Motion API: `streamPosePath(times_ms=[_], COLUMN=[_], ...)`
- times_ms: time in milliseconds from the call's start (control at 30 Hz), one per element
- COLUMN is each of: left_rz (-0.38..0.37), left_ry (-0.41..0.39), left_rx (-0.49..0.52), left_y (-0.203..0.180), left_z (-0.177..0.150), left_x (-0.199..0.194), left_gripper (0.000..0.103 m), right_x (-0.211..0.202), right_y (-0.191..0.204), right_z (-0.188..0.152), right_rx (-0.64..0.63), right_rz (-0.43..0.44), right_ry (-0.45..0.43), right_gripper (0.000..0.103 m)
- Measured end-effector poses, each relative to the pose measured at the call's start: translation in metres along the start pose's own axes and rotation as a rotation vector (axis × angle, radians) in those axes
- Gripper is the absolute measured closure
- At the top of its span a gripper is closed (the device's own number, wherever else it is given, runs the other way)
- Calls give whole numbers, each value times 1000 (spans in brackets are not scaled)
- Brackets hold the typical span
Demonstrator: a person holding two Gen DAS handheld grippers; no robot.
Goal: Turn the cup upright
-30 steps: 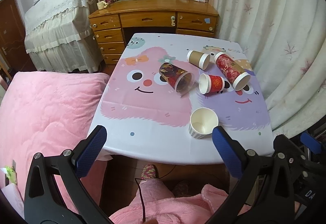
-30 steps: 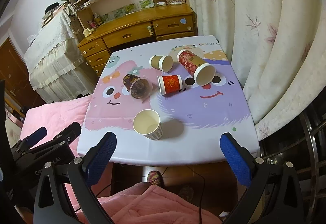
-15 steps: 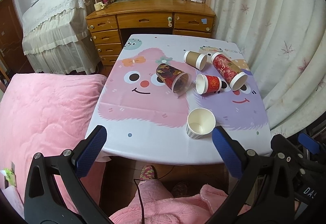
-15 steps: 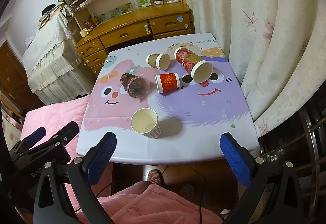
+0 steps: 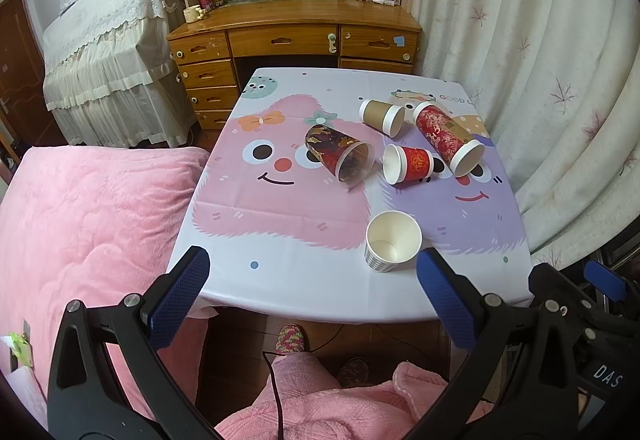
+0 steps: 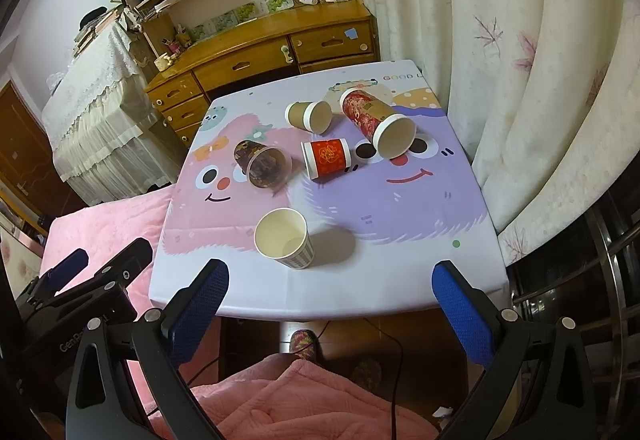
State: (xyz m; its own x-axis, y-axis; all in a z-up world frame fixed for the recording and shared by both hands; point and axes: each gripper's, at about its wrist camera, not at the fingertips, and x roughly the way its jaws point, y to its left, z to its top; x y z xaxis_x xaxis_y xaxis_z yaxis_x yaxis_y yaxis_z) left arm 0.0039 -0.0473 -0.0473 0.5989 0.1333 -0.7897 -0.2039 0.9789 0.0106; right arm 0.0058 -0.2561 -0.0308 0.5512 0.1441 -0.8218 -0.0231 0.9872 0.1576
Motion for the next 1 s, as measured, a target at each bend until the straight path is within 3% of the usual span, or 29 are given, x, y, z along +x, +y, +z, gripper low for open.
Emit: streamPosePath(times_ms=[1000], left_rz=[3], left_ry=[1], left_rx=[3], left_y=[-3], left_z=[0], left_x=[0], left_gripper=[0], right_x=[-1], right_y=[-5], right_z=[-1], right_rx=[6], right_rz=[1], right_ry=[13], right_gripper=[0])
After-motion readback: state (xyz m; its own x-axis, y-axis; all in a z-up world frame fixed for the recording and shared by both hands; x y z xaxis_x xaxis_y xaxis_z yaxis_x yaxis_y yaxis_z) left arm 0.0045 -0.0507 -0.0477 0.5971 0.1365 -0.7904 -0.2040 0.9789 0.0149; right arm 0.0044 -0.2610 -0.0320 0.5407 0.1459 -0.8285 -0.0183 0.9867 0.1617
